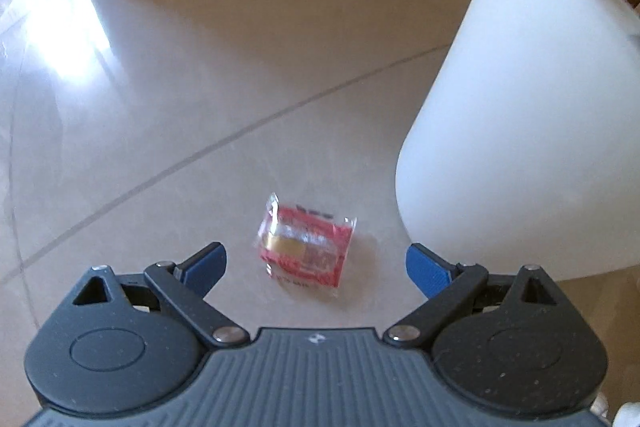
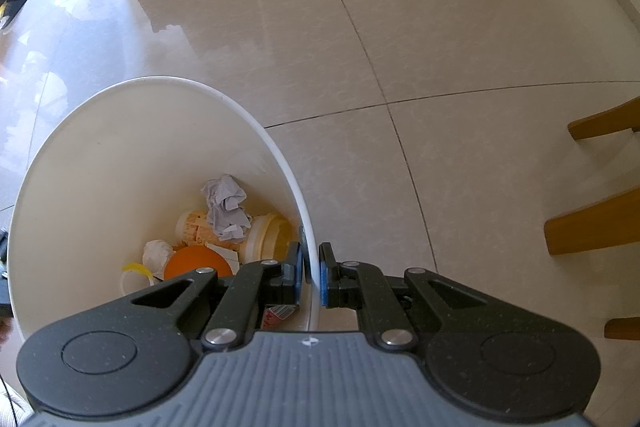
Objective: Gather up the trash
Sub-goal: 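Lower the left gripper to the red snack wrapper and grasp it, then carry the snack wrapper over the bin with the left gripper and release it, then lower the bin to the floor with the right gripper and release its rim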
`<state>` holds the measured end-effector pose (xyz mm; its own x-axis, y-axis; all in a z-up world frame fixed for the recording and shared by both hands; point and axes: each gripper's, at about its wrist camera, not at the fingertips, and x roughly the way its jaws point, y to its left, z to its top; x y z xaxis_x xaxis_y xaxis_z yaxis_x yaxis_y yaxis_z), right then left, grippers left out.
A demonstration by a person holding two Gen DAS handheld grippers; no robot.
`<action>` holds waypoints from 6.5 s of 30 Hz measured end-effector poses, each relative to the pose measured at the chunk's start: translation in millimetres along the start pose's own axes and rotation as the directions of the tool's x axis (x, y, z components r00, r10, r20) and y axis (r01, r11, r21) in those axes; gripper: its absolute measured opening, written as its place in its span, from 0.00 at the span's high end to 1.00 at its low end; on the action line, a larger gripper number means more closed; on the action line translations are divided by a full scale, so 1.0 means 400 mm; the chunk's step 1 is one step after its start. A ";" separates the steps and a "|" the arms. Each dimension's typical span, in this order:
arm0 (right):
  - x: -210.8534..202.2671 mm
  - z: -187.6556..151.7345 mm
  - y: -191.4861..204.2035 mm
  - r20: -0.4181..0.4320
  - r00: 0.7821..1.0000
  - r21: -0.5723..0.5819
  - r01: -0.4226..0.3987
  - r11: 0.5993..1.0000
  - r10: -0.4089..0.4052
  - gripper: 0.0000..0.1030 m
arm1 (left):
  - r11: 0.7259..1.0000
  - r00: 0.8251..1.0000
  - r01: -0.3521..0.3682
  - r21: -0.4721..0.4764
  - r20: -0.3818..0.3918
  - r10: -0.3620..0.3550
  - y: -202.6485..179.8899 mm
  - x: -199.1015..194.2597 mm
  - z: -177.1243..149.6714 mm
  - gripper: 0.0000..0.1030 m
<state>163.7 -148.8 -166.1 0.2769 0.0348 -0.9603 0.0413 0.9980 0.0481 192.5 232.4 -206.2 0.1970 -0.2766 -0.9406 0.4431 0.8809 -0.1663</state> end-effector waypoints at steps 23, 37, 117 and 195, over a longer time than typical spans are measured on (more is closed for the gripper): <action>0.004 0.000 -0.006 -0.002 1.000 0.004 -0.004 1.000 0.004 0.90 | 0.990 0.988 -0.138 -0.006 -0.073 0.137 -0.014 0.255 -0.101 0.04; 0.006 -0.004 -0.008 -0.004 1.000 0.001 -0.012 1.000 0.012 0.90 | 0.985 0.984 -0.174 -0.010 -0.038 0.173 0.024 0.269 -0.033 0.00; 0.011 0.008 -0.015 -0.022 0.999 -0.001 -0.023 1.000 0.023 0.89 | 0.894 0.970 0.196 0.403 0.054 -0.237 -0.235 -0.466 0.317 0.14; -0.232 -0.181 0.130 0.011 0.998 0.048 0.058 0.997 -0.058 0.00 | 0.991 0.988 -0.124 0.043 -0.089 0.127 -0.218 -0.461 0.231 0.04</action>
<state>70.5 -96.2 -94.4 0.2844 -0.0239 -0.9584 0.1031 0.9947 0.0058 198.4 171.0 9.2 0.1728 -0.1267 -0.9768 0.4528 0.8909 -0.0354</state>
